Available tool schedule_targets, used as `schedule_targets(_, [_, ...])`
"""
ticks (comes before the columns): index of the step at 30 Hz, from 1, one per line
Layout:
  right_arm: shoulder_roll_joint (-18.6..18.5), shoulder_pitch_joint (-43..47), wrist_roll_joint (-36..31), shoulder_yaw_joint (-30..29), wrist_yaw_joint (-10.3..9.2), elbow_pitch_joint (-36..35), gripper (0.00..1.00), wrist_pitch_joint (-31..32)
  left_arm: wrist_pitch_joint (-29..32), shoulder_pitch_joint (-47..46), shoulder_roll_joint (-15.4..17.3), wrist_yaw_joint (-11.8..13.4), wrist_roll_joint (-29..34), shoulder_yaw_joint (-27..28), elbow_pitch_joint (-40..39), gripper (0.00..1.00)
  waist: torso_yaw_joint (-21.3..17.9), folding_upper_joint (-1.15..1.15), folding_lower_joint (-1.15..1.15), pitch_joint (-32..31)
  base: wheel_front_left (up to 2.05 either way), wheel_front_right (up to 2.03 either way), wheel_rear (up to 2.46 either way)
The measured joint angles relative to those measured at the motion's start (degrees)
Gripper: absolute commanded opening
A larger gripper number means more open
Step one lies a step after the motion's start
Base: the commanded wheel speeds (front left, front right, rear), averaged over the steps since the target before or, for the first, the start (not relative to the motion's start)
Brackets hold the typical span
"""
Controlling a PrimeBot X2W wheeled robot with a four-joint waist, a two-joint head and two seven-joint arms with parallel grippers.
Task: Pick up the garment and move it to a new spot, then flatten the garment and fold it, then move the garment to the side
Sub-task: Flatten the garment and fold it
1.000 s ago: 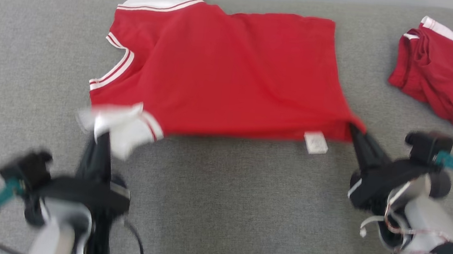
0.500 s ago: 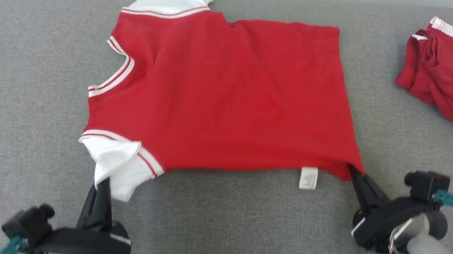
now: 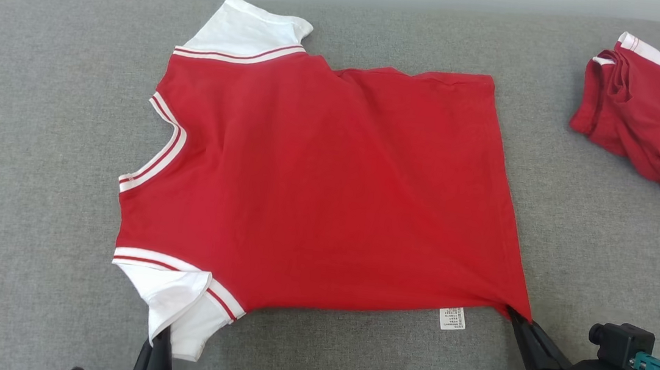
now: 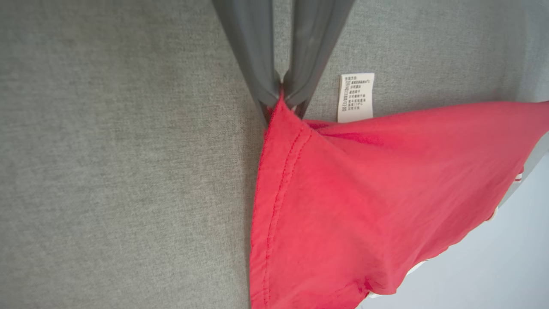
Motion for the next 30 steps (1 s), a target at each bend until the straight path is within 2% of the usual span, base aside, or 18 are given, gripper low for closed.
schedule_targets(10, [-1.3,2.0,-0.4,-0.8,-0.2,-1.2,0.0,-1.5,-0.4,2.5,0.2,0.9,0.2,-3.3,-1.8,0.0,0.8,0.0,0.0,0.2,0.0,0.0,0.0])
schedule_targets(16, [-1.2,2.3,-0.5,-0.5,-0.58,-2.5,0.0,-1.7,-0.4,4.5,0.2,1.4,1.0,-2.6,-2.9,0.0,1.7,0.0,0.0,0.1,0.0,0.0,0.0])
schedule_targets(25, [-1.2,3.0,-2.0,0.9,-0.68,-3.4,0.0,-1.7,-0.4,5.7,0.9,1.5,2.4,-2.3,-2.8,0.0,0.8,0.0,0.0,-0.8,0.0,0.0,0.0])
schedule_targets(29, [-1.8,5.1,-2.4,0.9,-1.44,-3.6,0.0,-1.8,0.1,5.9,0.9,1.8,2.5,-2.5,-2.8,0.0,0.5,0.0,0.0,-1.0,0.0,0.0,0.0])
schedule_targets(30, [-1.8,5.3,-2.4,1.0,-1.54,-3.6,0.04,-1.8,0.1,6.2,0.9,1.9,2.5,-2.3,-2.7,0.0,0.4,0.0,0.0,-1.1,0.0,0.0,0.0])
